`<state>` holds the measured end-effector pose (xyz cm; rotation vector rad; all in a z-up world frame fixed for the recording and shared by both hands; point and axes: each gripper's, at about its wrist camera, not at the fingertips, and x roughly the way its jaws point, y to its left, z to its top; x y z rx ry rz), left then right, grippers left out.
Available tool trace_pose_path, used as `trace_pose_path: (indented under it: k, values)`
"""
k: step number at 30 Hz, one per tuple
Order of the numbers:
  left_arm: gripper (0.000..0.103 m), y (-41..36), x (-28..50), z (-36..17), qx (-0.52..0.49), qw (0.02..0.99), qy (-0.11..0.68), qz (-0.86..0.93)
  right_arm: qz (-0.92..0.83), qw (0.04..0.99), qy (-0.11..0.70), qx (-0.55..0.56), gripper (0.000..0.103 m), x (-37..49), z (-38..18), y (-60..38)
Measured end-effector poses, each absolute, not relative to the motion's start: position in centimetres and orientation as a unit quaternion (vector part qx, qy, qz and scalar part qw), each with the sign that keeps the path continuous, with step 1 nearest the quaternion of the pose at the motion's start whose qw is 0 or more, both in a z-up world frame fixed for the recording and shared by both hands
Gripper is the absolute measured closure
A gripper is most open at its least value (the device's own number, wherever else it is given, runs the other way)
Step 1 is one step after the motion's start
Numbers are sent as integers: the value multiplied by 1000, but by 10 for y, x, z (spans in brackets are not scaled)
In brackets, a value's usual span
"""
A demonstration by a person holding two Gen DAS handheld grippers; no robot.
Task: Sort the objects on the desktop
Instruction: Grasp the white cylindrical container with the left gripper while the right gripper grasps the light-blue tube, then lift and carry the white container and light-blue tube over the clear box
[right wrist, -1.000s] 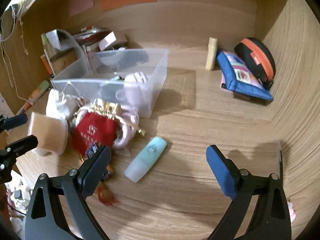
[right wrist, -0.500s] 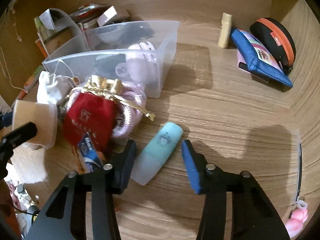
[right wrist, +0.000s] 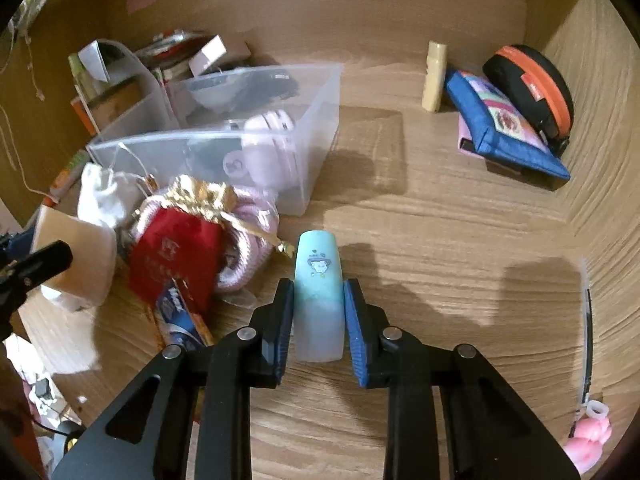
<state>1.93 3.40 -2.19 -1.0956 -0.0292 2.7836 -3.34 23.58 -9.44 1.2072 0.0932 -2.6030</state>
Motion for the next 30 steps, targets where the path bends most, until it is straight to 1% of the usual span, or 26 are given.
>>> trace_pose_path:
  k: [9, 30]
  values:
    - [47, 34, 23, -6, -349, 79, -22, 934, -913, 146, 20, 381, 80, -26, -65, 237]
    - [47, 26, 12, 65, -272, 89, -34, 957, -931, 179, 24, 317, 80, -24, -11, 207]
